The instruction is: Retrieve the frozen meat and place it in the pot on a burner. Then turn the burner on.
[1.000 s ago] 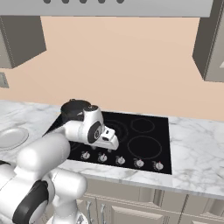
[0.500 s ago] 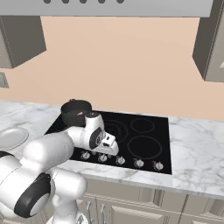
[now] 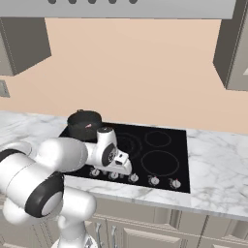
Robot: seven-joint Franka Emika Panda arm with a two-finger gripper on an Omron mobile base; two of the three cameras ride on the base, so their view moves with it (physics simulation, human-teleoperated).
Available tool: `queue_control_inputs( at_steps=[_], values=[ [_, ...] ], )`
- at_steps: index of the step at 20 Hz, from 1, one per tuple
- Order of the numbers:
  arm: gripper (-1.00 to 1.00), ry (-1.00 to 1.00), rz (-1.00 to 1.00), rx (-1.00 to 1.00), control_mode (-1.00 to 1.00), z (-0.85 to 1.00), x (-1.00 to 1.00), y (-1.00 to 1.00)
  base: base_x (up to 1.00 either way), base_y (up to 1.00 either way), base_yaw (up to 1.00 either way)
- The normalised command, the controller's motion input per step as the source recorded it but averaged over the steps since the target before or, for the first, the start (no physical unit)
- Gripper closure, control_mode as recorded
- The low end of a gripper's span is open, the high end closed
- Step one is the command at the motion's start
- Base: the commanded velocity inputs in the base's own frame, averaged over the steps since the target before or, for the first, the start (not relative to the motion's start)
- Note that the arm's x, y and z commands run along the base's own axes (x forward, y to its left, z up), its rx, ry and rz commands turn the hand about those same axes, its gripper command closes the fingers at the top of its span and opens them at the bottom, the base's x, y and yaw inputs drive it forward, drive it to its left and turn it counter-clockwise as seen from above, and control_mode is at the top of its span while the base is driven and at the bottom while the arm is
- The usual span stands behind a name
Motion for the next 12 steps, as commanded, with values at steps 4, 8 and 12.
queue_control_inputs(
  at_steps=[4, 8, 12],
  values=[
    [-1.00, 0.00, 0.00, 0.00, -1.00, -0.03, 0.12, -0.05, 0.00, 0.00, 0.00],
    [-1.00, 0.00, 0.00, 0.00, -1.00, -0.12, -0.04, -0.02, 0.00, 0.00, 0.00],
    [-1.00, -0.01, 0.00, 0.03, -1.00, -0.25, -0.24, 0.00, 0.00, 0.00, 0.00]
  ],
)
